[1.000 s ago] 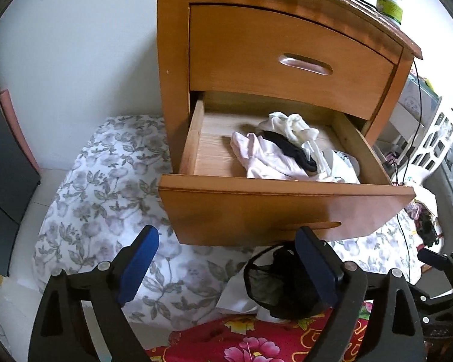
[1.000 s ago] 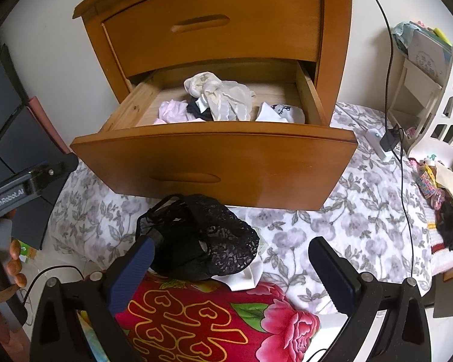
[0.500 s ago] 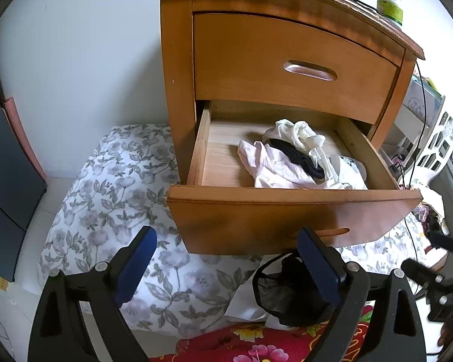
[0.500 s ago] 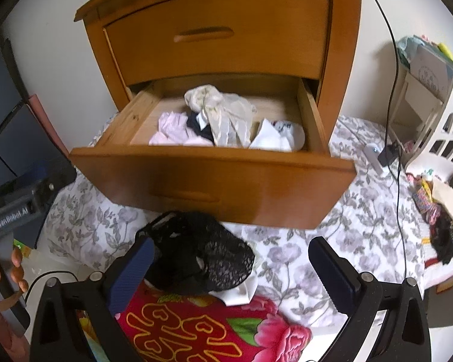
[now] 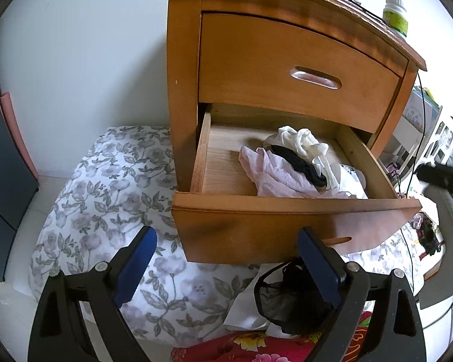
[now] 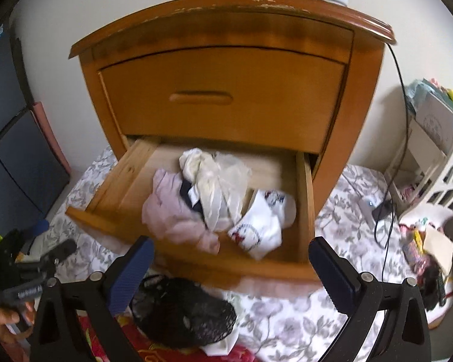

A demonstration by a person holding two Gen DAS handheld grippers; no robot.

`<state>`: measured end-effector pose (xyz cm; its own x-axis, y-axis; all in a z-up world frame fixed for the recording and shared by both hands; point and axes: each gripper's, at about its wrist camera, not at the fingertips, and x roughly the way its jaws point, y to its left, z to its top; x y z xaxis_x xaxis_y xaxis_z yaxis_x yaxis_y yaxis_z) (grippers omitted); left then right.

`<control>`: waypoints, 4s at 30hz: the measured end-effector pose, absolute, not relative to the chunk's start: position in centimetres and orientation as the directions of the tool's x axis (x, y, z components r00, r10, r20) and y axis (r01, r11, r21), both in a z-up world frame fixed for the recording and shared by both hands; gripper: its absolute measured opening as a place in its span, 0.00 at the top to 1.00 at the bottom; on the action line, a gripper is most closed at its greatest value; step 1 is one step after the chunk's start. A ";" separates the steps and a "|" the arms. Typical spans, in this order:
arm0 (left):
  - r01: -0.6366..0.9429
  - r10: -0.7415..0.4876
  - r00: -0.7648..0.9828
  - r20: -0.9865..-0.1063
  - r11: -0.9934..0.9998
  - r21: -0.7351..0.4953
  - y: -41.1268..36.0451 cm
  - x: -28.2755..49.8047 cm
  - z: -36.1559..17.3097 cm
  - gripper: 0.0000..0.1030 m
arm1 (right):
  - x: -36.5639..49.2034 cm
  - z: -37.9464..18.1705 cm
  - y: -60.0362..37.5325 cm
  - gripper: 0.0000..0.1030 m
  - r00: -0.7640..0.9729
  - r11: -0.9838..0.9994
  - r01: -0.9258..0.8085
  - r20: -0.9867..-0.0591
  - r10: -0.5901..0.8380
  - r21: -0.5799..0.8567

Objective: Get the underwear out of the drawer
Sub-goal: 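Reach the right tool into the drawer toward the white Hello Kitty sock, then close the right tool on the white Hello Kitty sock, then lift the white sock up out of the drawer with the right tool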

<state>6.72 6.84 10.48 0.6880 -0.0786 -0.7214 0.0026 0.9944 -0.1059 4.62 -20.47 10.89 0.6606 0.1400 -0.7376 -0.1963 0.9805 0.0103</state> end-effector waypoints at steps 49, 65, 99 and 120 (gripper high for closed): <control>0.060 -0.157 0.629 -0.762 0.986 -0.153 7.2 9.8 6.4 0.08 | 22.5 -2.8 -20.0 0.51 0.130 0.981 -0.191 -0.992 -0.002 -0.027; 0.056 -0.150 0.614 -0.775 0.988 -0.147 7.2 9.5 6.5 0.08 | 20.1 -1.6 -19.4 0.89 0.205 0.971 -0.219 -0.978 -0.045 -0.091; 0.052 -0.121 0.665 -0.737 0.992 -0.116 6.3 6.7 10.3 0.08 | 6.4 16.0 -21.2 0.90 0.661 0.958 -0.285 -0.721 0.209 0.016; 0.072 -0.105 0.701 -0.706 0.994 -0.076 4.9 4.4 12.9 0.08 | -4.3 19.5 -20.8 0.90 0.738 0.927 -0.370 -0.590 0.327 0.051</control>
<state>4.44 4.88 12.94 0.7006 -0.1052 -0.7057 0.0724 0.9945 -0.0763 -4.26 -20.85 19.48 0.7384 0.3274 -0.5896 -0.3704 0.9275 0.0512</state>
